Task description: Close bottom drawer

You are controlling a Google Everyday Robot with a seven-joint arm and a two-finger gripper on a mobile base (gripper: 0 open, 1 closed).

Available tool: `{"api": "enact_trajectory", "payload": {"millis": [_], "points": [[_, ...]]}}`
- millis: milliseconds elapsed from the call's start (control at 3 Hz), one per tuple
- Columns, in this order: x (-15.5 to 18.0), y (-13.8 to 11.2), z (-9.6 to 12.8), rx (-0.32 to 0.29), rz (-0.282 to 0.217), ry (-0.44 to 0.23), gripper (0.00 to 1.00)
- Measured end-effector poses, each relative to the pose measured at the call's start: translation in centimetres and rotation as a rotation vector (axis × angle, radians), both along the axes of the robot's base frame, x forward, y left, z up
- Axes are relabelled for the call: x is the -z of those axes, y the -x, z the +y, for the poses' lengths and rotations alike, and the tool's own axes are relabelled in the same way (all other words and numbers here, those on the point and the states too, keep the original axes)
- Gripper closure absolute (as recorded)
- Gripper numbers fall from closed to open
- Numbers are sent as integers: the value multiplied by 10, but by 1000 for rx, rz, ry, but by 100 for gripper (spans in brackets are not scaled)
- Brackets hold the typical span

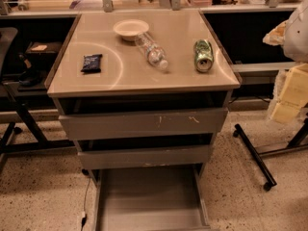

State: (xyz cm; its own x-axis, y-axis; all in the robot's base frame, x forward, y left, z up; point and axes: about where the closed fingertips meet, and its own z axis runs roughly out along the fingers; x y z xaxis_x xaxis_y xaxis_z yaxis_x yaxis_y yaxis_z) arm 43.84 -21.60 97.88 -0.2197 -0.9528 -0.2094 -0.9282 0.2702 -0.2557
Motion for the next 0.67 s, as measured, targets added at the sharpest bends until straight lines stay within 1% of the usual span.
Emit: {"api": "enact_trajectory", "payload": {"millis": [333, 667], "points": [[0, 0, 0, 0, 0, 0, 0], [0, 0, 0, 0, 0, 0, 18]]}}
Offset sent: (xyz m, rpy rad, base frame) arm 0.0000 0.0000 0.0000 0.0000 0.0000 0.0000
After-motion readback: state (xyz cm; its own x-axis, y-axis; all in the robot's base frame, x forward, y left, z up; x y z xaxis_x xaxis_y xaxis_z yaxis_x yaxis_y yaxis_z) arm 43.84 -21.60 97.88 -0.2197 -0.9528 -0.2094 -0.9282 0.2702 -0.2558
